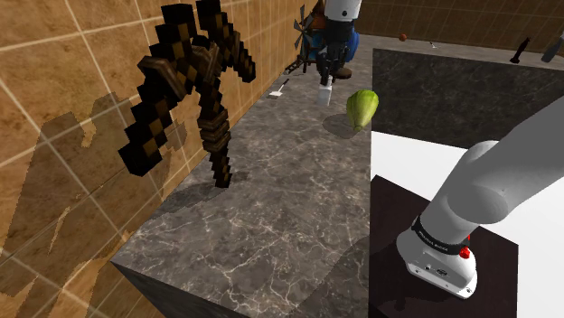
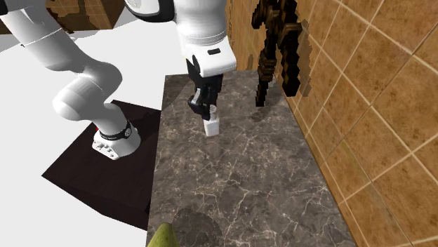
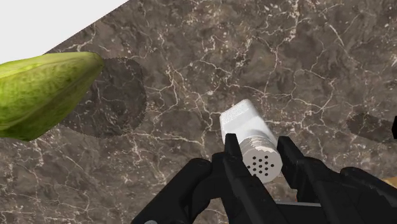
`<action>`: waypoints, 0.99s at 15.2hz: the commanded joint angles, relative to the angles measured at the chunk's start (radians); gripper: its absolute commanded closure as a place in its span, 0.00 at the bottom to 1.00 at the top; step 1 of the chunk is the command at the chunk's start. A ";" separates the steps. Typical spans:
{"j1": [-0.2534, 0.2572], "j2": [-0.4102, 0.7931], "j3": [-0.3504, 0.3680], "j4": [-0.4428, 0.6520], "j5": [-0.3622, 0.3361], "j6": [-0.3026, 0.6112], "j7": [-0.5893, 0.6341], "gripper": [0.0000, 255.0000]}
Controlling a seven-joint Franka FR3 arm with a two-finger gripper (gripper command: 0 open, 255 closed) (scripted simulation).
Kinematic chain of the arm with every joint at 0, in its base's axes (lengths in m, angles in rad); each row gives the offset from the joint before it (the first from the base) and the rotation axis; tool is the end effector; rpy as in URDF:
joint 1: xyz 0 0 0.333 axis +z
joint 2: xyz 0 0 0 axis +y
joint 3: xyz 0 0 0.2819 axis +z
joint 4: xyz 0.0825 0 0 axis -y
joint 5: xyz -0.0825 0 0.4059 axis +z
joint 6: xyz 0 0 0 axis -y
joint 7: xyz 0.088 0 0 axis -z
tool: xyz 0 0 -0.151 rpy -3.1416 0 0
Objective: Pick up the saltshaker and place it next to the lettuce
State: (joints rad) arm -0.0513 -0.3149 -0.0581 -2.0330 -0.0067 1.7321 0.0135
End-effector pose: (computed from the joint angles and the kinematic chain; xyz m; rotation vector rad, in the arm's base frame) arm 0.4917 -0.0565 0.4986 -3.1252 0.1864 -0.0220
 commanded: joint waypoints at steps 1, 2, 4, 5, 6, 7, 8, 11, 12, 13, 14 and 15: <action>-0.020 0.022 -0.036 0.022 -0.009 0.000 -0.054 1.00; -0.028 0.034 -0.052 0.035 -0.012 0.000 -0.078 1.00; -0.046 0.062 -0.083 0.063 -0.016 -0.001 -0.126 1.00; -0.055 0.077 -0.099 0.079 -0.017 -0.002 -0.150 1.00; -0.063 0.093 -0.114 0.096 -0.018 -0.003 -0.175 1.00; -0.072 0.110 -0.129 0.115 -0.018 -0.004 -0.199 1.00; -0.080 0.129 -0.145 0.134 -0.017 -0.005 -0.223 1.00; -0.107 0.189 -0.188 0.200 -0.009 -0.011 -0.297 1.00; -0.117 0.212 -0.202 0.225 -0.005 -0.014 -0.321 1.00; -0.127 0.235 -0.216 0.251 0.000 -0.018 -0.346 1.00; -0.137 0.260 -0.230 0.279 0.006 -0.022 -0.371 1.00; -0.143 0.274 -0.237 0.295 0.010 -0.025 -0.385 1.00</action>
State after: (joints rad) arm -0.1865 -0.0588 -0.2850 -1.7593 -0.0009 1.7114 -0.3519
